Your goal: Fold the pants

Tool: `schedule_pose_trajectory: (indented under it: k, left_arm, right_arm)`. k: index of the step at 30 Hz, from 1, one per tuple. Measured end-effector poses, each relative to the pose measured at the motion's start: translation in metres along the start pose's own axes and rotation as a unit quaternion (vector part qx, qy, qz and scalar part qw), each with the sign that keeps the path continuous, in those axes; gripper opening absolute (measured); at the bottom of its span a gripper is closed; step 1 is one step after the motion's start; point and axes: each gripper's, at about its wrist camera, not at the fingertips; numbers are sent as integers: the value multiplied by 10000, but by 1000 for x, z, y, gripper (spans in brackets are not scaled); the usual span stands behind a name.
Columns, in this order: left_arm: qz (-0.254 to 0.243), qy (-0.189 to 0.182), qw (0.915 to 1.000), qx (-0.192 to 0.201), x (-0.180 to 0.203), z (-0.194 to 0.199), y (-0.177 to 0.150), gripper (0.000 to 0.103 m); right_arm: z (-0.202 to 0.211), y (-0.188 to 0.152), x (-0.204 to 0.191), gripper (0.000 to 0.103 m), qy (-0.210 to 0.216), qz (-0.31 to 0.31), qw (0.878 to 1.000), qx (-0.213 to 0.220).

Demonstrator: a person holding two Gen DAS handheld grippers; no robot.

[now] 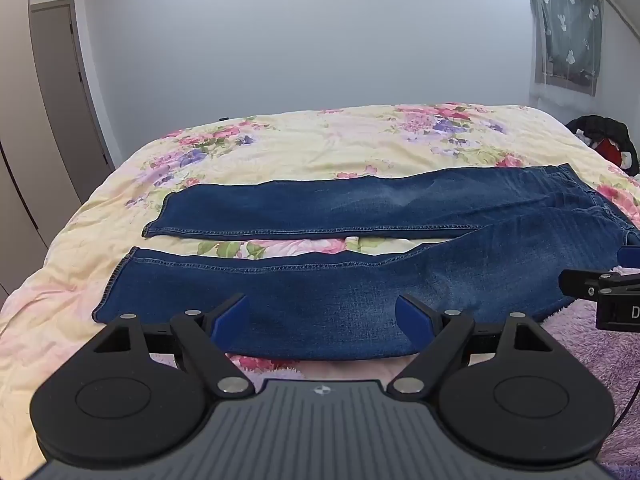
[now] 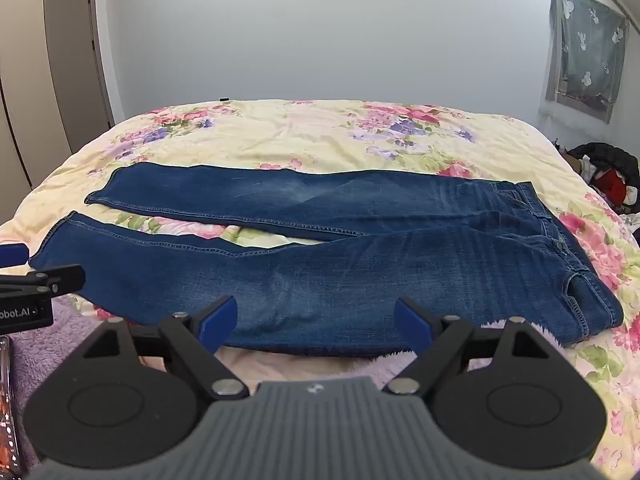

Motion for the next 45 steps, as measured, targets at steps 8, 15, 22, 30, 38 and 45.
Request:
schedule_pose_trajectory:
  k: [8,15,22,30,38,45]
  left_arm:
    - [-20,-21,10000,-25,0,1,2,97]
    - [18,-30,10000,-34,-2,2,4,97]
    - [14,-32,10000,-19,-3,1,4,97]
    - [-23,-7,10000,-38,0,0,1,97]
    - [-32,-7,10000,-52,-1,0,1,97]
    - [-28,27,10000,-23,0,0,0,97]
  right_arm:
    - [2,5,4,82,0,-8,10000,-6]
    - [5,7,4,82,-49,7,10000,31]
    - [6,5,1,82,-75,28,9999,66]
    - [9,9,1,82,-84,31,9999,56]
    - [8,8,1,82,-124,49,9999,61]
    - [7,6,0,82,-148,31,9999,81]
Point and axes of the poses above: each gripper's, at about its wrist camera, not at the fingertips, and z roughly against the way its jaws point, x to its right, y to its top, and after that the axes turned 3 degrees about x, right-handed
